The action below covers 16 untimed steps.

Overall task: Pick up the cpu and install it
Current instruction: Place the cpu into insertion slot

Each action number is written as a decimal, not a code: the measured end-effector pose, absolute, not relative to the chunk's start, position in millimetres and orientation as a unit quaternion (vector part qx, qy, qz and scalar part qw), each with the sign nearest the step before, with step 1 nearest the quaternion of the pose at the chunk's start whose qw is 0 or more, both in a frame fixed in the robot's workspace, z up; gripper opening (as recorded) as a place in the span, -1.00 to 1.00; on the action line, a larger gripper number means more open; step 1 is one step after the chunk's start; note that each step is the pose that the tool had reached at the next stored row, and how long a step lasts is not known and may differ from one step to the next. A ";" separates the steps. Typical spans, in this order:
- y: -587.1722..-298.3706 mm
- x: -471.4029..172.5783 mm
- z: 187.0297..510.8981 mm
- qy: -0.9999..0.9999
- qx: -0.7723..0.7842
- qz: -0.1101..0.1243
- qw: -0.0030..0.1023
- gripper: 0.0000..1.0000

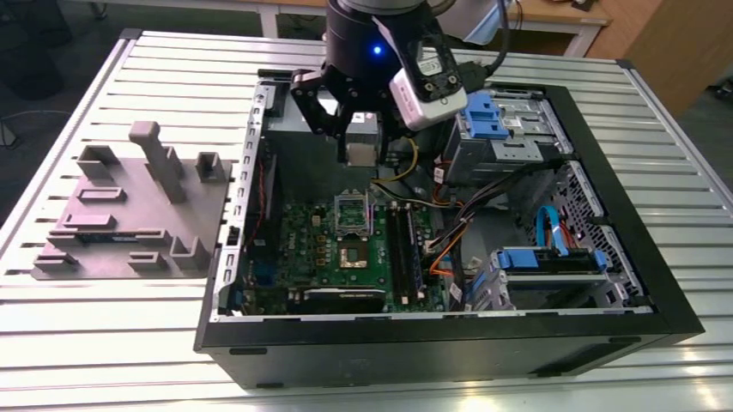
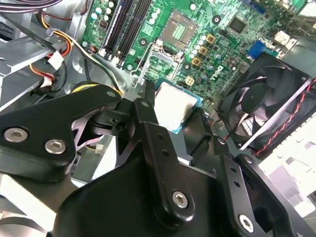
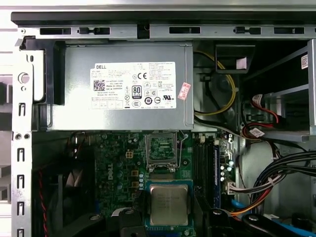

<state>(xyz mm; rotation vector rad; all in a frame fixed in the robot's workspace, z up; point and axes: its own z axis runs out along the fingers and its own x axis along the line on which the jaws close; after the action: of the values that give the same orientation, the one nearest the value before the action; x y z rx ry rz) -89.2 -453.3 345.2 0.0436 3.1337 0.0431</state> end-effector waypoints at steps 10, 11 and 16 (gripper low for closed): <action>-453.3 -89.2 337.5 1.000 0.014 0.014 0.003 -0.06; -453.3 -89.2 337.0 1.000 0.014 0.014 0.003 -0.06; -453.3 -89.2 333.7 1.000 0.014 0.014 0.003 -0.06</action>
<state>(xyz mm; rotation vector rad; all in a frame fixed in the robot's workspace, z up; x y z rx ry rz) -89.2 -453.3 333.7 0.0435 3.1340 0.0433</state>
